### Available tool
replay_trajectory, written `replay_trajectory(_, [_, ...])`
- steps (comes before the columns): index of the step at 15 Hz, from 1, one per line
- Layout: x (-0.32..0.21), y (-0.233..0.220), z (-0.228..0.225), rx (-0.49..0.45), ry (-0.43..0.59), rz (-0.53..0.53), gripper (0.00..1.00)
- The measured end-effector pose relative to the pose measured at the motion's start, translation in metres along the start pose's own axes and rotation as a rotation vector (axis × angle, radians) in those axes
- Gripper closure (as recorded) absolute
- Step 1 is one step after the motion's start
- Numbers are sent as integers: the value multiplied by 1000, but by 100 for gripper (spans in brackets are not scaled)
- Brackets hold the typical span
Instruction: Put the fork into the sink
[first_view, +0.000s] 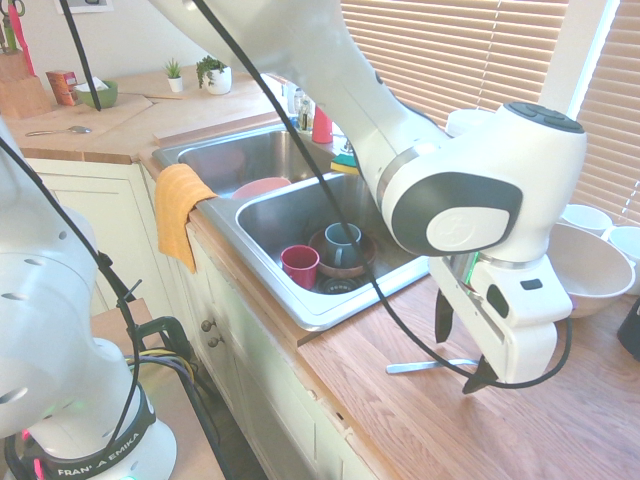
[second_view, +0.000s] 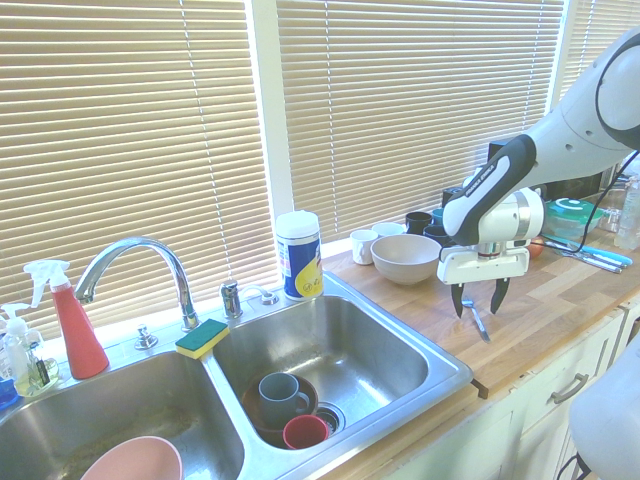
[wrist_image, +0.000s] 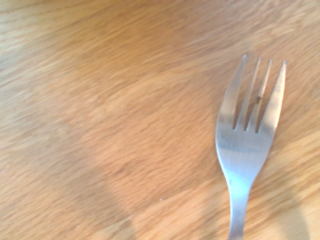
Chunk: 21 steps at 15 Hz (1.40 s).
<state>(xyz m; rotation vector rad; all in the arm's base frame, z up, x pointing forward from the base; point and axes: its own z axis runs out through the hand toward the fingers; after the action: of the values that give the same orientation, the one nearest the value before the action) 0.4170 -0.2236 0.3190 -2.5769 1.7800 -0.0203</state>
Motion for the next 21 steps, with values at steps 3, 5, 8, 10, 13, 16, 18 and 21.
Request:
replay_trajectory(3, [0, -1, -1, 15, 4, 0, 100])
replay_trajectory(5, [-1, -3, -3, 26, 1, -6, 100])
replay_trajectory(8, [-2, -5, -5, 47, -2, -32, 100])
replay_trajectory(10, [-3, -4, -3, 53, 9, -47, 100])
replay_trajectory(13, [-3, -3, -1, 57, 14, -57, 100])
replay_trajectory(16, [-2, -1, -1, 60, 18, -56, 100])
replay_trajectory(18, [-3, 0, 2, 60, 19, -57, 100])
replay_trajectory(21, [-4, 0, 2, 61, 19, -58, 100])
